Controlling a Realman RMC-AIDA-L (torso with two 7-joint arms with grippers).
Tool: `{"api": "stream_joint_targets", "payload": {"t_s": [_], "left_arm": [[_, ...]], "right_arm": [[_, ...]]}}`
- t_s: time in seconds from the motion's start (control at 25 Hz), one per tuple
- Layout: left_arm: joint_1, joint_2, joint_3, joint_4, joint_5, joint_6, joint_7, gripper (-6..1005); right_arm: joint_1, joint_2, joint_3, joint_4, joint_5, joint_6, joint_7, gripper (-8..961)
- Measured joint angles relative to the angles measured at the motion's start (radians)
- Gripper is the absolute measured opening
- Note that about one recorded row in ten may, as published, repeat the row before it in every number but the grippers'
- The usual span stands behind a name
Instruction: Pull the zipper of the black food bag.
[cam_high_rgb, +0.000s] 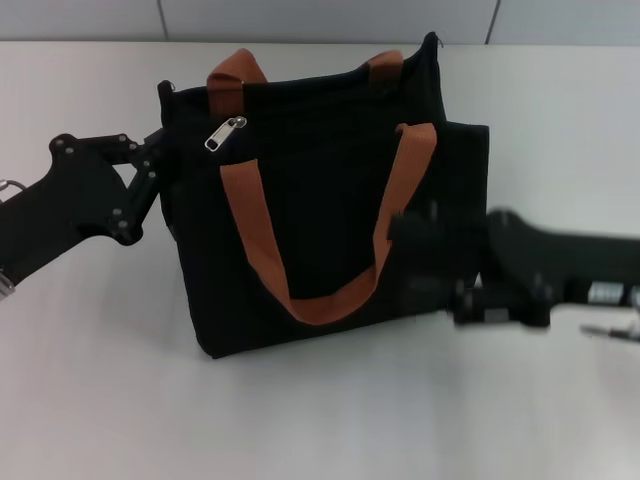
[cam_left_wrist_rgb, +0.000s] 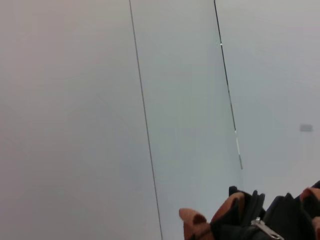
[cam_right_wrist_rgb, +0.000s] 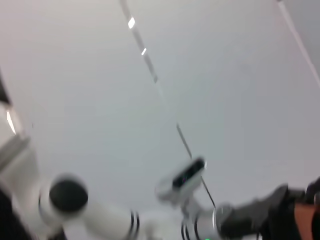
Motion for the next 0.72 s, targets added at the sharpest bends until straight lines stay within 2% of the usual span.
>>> {"api": "stream_joint_targets", "payload": {"t_s": [0.28,0.32,0.72], "left_arm": [[0.015,-0.001,-0.002,-0.016,-0.047,0.035,0.028,23],[0.016,-0.001,-0.003,-0.019,-0.056,0.038,0.030,23],[0.014,-0.002,-0.003,-0.064,-0.090,0.044,0.091,24]], "right_arm": [[0.084,-0.009,0.001,-0.004,0.158,0.040,0.314,724],[0.118,-0.011,-0.002,-0.011,0.163,0.076,0.395,723],[0.232,-0.018,-0.045,-0.082,0.152,0.194,0.657,714]]}}
